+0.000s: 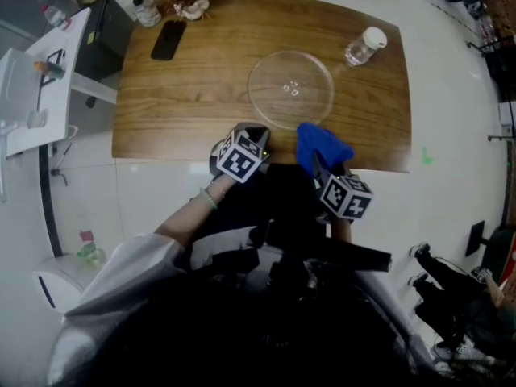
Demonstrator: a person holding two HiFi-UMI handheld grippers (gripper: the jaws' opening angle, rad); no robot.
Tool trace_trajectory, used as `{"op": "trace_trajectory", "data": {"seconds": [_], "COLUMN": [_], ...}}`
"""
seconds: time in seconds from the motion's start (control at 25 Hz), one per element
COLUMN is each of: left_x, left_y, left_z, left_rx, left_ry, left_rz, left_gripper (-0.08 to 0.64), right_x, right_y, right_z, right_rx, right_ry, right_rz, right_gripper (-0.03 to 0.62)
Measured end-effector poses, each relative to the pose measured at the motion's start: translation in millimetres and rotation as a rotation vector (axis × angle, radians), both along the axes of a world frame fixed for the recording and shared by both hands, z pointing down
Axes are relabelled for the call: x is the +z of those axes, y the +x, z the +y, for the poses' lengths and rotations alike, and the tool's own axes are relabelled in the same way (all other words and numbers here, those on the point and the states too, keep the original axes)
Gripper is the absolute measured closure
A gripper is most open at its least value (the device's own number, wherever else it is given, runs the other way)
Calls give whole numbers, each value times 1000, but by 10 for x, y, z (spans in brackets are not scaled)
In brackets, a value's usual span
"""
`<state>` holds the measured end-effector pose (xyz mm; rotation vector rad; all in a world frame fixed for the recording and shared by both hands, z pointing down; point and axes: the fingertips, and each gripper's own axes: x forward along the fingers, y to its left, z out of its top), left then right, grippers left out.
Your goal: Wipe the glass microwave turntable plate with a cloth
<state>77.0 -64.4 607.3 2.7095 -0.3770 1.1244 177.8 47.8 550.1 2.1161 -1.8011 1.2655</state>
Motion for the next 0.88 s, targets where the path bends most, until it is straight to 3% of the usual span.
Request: {"op": "trace_trajectory", "data": {"seconds": [0.12,0.52,0.6,0.72,0.8,0.88], "left_x": [-13,-5,-41,-187,-269,-348], "left_y": [15,-14,-57,-171,-242,-292], "left_z": [27,-67,-20,260,382,372], "left_rx": [10,-74,-123,-222,-228,-221], "left_ry": [8,47,-10,-187,-221,-211], "left_rz": [14,2,43,193,248,254], "left_gripper": [568,568,568,568,568,568], "right_x": [-7,-86,-116,-161,-167,-169], "right_y": [6,81,65,32,18,2], "right_z": [98,388,514,710,781,817], "right_rx": [0,2,5,-6,-9,-8], "right_ry": [-5,-7,-7,-2,2,8], "right_rz": [13,33,31,40,46,45], "right_gripper": [477,477,477,477,477,477]}}
